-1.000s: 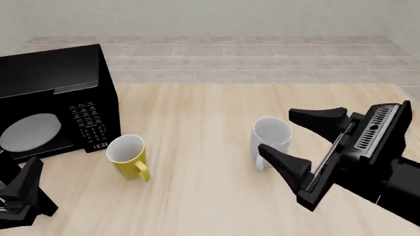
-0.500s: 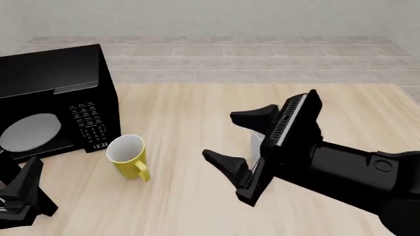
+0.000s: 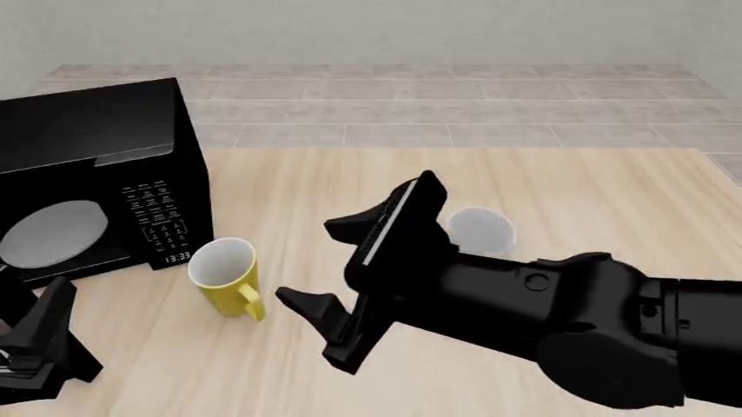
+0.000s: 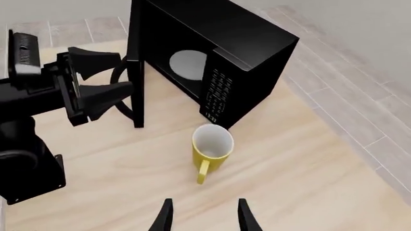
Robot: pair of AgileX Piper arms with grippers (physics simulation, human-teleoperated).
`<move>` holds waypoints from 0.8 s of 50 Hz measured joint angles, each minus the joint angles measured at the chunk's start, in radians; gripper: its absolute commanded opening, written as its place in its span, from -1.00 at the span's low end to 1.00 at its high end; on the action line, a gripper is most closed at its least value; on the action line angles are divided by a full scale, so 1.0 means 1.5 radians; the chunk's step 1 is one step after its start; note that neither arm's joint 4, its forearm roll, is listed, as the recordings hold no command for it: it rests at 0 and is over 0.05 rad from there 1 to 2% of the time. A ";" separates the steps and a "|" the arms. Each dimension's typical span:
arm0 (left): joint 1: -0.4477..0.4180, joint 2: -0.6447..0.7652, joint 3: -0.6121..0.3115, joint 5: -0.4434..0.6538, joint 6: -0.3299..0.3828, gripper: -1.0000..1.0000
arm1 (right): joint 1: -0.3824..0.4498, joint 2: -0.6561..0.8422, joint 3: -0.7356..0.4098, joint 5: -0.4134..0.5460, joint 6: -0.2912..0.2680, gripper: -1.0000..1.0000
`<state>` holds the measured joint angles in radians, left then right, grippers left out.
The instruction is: Put the yellow and white mug to the front of the white mug.
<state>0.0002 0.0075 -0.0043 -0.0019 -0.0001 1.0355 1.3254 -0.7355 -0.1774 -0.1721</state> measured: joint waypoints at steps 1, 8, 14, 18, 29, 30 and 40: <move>0.000 0.000 0.000 0.000 0.000 1.00 | 0.005 0.007 -0.005 0.000 0.001 1.00; 0.000 0.000 0.000 0.000 0.000 1.00 | 0.033 0.052 -0.041 0.005 0.010 1.00; 0.000 0.000 0.000 0.000 0.000 1.00 | 0.053 0.087 -0.073 0.011 0.015 1.00; 0.000 0.000 0.000 0.000 0.000 1.00 | 0.060 0.110 -0.092 0.015 0.017 1.00; 0.000 0.000 0.000 0.000 0.000 1.00 | 0.042 0.159 -0.112 0.011 0.017 1.00; 0.000 0.000 0.000 0.000 0.000 1.00 | 0.039 0.162 -0.112 0.010 0.018 1.00; 0.000 0.000 0.000 0.000 0.000 1.00 | 0.016 0.204 -0.121 -0.001 0.026 1.00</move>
<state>0.0002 0.0076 -0.0043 -0.0019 0.0000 1.0602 1.6310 -0.9163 -0.1795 -0.1335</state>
